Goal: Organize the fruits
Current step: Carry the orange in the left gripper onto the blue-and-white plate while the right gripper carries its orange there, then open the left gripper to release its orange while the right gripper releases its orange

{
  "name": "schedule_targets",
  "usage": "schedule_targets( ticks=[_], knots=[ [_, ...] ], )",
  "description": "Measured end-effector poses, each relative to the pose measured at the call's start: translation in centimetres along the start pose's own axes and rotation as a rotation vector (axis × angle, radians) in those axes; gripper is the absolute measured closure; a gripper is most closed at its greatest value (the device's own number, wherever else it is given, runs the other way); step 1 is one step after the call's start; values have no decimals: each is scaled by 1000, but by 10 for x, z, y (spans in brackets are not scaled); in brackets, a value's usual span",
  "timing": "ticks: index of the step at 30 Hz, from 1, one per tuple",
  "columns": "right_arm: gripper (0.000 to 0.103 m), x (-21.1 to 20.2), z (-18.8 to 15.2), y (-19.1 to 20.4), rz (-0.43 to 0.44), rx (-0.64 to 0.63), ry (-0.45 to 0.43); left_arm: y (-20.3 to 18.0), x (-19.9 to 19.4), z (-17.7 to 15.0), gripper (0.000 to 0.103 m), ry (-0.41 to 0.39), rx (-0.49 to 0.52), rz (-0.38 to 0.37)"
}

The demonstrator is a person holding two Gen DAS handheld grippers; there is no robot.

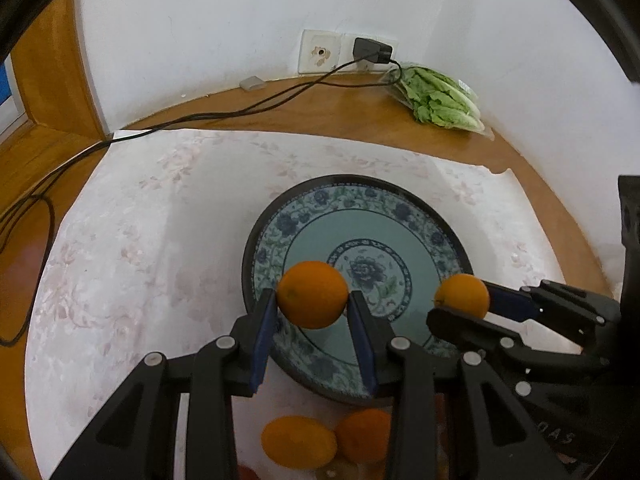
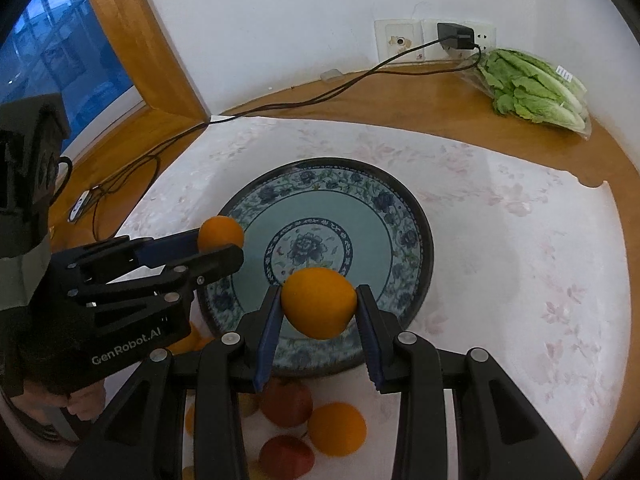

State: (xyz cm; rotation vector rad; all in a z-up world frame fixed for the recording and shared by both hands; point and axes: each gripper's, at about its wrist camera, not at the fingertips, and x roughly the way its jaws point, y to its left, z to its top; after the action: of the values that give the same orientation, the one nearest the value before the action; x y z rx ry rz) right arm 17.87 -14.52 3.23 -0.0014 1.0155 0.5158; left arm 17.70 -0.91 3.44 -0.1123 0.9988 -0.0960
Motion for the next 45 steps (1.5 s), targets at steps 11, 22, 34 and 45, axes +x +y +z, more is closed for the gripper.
schedule_targets(
  ticks=[11, 22, 34, 45],
  knots=[
    [66, 19, 16, -14, -26, -3, -6, -7, 19, 12, 65, 8, 30, 3],
    [66, 27, 20, -18, -47, -14, -4, -6, 26, 13, 65, -1, 27, -3],
    [66, 33, 19, -20, -60, 2, 12, -2, 30, 13, 65, 13, 11, -44],
    [52, 27, 18, -22, -63, 25, 2, 2, 21, 13, 52, 16, -6, -17]
  ],
)
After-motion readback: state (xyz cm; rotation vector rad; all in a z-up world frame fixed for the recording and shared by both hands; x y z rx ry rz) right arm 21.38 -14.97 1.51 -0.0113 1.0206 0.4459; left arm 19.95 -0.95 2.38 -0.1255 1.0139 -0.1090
